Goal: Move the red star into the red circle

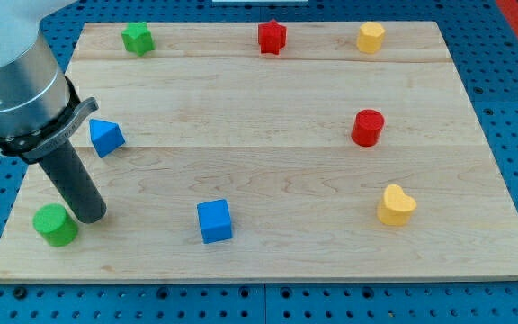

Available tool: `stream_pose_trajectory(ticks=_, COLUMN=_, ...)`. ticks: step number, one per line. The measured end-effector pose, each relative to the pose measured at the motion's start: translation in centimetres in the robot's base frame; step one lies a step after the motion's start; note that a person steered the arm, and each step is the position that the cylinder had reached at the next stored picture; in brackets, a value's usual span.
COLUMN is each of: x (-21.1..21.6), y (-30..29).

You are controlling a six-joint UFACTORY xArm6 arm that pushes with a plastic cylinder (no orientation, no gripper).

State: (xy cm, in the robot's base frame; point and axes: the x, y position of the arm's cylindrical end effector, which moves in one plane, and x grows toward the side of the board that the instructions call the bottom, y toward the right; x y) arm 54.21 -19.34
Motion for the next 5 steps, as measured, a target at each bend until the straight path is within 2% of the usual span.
stream_pose_trajectory(ticks=1, x=-0.2, y=0.4)
stream_pose_trajectory(ticks=2, x=-5.8, y=6.7)
stream_pose_trajectory(ticks=3, x=-7.0, y=12.6)
stream_pose_trajectory(ticks=5, x=-7.5, y=29.4)
